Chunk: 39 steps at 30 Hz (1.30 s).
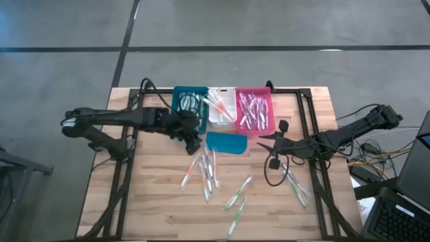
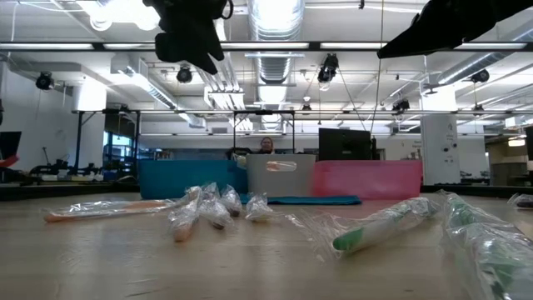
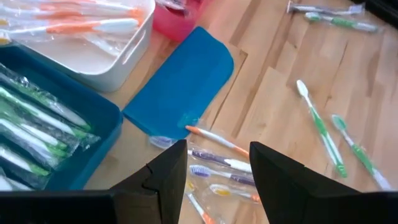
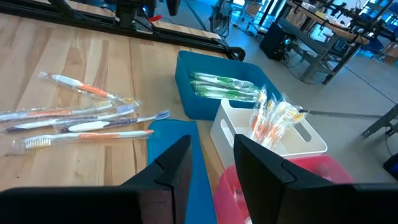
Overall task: Pick & Place Toothbrushes
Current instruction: Put the right purple toothbrush into the pink bin
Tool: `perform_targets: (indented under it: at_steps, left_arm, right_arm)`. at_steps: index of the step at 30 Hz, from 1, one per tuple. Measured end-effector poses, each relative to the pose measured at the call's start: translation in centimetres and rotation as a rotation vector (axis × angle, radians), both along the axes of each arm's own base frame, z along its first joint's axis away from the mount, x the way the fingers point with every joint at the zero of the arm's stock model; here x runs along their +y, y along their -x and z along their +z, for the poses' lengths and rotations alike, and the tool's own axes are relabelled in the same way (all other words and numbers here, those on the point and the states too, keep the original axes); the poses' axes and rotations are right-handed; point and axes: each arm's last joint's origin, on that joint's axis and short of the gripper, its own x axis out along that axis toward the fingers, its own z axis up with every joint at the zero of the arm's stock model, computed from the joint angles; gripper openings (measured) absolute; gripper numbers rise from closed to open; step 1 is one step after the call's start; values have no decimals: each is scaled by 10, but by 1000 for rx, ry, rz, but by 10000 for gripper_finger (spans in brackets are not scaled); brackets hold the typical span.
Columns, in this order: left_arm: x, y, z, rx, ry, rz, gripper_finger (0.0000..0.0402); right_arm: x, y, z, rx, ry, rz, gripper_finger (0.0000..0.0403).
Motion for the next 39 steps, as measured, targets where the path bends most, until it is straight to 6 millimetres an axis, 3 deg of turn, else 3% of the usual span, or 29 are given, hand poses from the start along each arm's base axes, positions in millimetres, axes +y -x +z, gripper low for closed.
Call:
perform_targets:
  at_steps: [11,28,32,39]
  left_arm:
    - [-28,-3,-27,-19,-12,-40,179]
    - [-30,-5,-83,-128,-33,-75,179]
    - [-30,-4,-94,-166,-60,-99,179]
    - [-30,-1,-111,-253,-66,-100,179]
  right_arm:
    - [0,0,0,2,5,2,142]
    - [-2,5,-8,44,-93,-50,175]
    - [-3,9,-15,87,-184,-102,178]
    - [-2,18,-28,179,-504,-164,160]
